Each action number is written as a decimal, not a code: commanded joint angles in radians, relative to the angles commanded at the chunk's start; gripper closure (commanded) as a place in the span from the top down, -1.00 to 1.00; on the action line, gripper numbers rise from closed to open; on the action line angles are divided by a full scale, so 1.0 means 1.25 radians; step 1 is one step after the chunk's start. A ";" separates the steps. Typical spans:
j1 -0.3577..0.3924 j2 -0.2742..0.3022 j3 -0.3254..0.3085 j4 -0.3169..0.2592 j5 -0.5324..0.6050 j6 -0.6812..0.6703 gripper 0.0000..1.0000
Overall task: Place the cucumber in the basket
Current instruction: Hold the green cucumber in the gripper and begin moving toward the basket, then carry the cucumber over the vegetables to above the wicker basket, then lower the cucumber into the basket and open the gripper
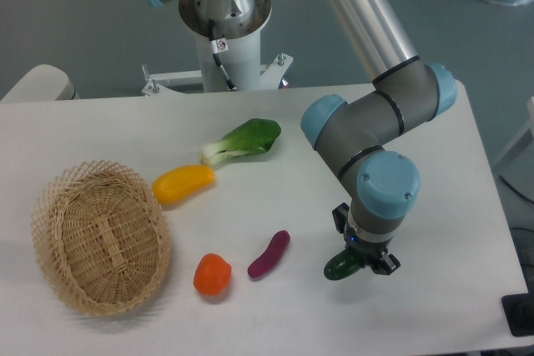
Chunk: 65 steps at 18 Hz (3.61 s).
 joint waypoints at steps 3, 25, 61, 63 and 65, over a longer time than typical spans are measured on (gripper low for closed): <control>-0.009 0.002 -0.002 0.000 0.001 0.000 -0.94; -0.190 0.150 -0.128 -0.064 -0.076 -0.215 -0.97; -0.503 0.098 -0.199 0.083 -0.050 -0.736 1.00; -0.502 0.098 -0.182 0.083 -0.052 -0.735 1.00; -0.484 0.092 -0.156 0.083 -0.052 -0.727 1.00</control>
